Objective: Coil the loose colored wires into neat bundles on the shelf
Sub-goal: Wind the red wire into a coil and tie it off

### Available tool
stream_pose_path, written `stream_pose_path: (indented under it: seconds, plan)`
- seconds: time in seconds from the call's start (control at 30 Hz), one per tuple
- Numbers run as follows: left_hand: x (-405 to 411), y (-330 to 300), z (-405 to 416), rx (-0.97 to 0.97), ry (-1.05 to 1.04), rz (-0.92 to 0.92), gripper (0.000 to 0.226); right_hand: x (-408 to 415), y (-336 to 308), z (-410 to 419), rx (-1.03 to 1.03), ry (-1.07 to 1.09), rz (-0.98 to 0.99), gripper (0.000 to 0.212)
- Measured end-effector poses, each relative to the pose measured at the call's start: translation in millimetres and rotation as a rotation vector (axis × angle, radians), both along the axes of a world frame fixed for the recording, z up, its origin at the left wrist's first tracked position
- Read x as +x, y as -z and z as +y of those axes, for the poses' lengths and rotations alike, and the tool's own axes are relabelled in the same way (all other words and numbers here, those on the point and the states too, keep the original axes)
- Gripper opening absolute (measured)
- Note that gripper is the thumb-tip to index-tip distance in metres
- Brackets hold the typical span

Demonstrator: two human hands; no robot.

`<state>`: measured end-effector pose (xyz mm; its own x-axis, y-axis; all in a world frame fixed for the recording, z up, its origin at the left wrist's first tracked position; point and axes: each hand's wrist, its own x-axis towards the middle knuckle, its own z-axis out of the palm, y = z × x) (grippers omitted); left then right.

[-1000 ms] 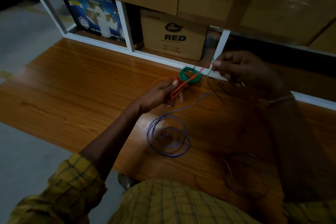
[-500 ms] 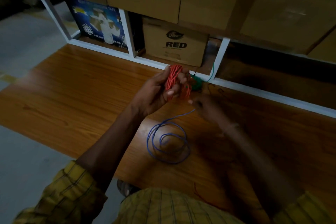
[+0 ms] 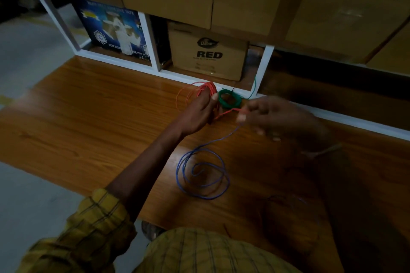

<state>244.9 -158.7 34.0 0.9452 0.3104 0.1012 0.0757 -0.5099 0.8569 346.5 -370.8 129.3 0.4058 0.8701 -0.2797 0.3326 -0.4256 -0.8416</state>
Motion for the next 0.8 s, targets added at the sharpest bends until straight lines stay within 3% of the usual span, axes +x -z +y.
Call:
stream_pose_path:
  seconds: [0.1,0.23,0.47,0.6,0.8]
  plan:
    - [-5.4,-4.7,-1.5,-0.135,0.110,0.042,0.035,25.5,-6.4,-5.2,0.210,0.098,0.155,0.032]
    - [-15.5,-9.5,-1.0,-0.461,0.293,0.117,0.040,55.7,1.1,0.6,0.442,0.261,0.308,0.023]
    - [-22.8,-20.3,-2.0,-0.950,0.631,0.145,0.056,80.9,62.9,39.2,0.387,0.358,-0.229,0.009]
    - [-22.9,-25.0,-2.7,-1.209,0.634,-0.019,0.057,58.1,96.8,46.6,0.333,0.356,-0.301,0.015]
    - [-10.0,-15.2,7.4,-1.267,0.349,-0.268,0.062,-3.0,134.0,42.9,0.204,0.193,-0.244,0.020]
